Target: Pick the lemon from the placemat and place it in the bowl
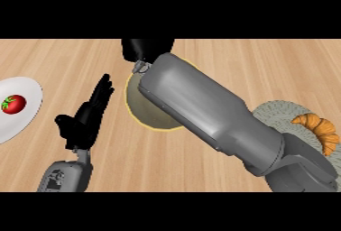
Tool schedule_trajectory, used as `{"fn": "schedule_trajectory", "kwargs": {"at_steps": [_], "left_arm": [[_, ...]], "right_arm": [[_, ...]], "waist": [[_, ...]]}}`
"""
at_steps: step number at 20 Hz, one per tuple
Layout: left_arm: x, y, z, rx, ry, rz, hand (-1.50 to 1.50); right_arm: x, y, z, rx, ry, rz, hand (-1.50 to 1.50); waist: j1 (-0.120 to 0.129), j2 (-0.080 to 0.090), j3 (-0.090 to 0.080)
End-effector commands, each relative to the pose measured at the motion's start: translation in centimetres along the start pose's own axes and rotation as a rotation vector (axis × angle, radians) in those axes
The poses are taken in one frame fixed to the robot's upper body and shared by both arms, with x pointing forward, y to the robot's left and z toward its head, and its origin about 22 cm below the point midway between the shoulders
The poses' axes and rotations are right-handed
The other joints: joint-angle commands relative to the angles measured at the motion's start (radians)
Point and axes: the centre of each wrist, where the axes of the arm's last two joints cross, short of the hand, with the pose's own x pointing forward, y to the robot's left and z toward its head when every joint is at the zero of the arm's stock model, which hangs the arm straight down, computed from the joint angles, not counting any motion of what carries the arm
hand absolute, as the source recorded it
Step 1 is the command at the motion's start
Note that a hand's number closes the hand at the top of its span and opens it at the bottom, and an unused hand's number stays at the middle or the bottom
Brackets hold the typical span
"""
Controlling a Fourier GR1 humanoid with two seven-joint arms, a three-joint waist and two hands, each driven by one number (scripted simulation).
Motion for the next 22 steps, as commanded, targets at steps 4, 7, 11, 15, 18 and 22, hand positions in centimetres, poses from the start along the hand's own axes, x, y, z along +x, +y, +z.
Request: {"fn": "schedule_trajectory", "kwargs": {"at_steps": [4,7,11,15,18,22], "left_arm": [[-0.6,0.6,0.4,0.040,-0.001,0.012,0.00],[-0.9,-0.7,0.3,0.024,0.003,0.012,0.00],[-0.2,-0.3,0.6,0.042,0.007,0.023,0.00],[-0.9,0.4,0.8,0.027,0.003,-0.005,0.00],[-0.6,1.4,1.5,0.035,0.005,0.019,0.00],[-0.3,0.7,0.0,0.019,0.011,-0.006,0.00]], "right_arm": [[-4.5,3.9,-0.4,0.029,0.202,0.097,1.50],[-5.5,4.9,0.4,0.045,0.221,0.098,1.50],[-9.5,6.1,-0.8,0.120,0.266,0.079,1.50],[-13.2,8.6,1.1,0.225,0.378,-0.059,-1.50],[-13.6,6.7,-0.3,0.292,0.313,-0.167,-1.50],[-12.7,7.2,1.2,0.233,0.239,-0.274,-1.50]], "waist": [[-0.035,-0.003,0.002],[-0.032,-0.002,0.002],[-0.034,-0.001,0.002],[-0.032,0.003,0.003],[-0.030,-0.001,0.003],[-0.022,0.002,0.002]]}}
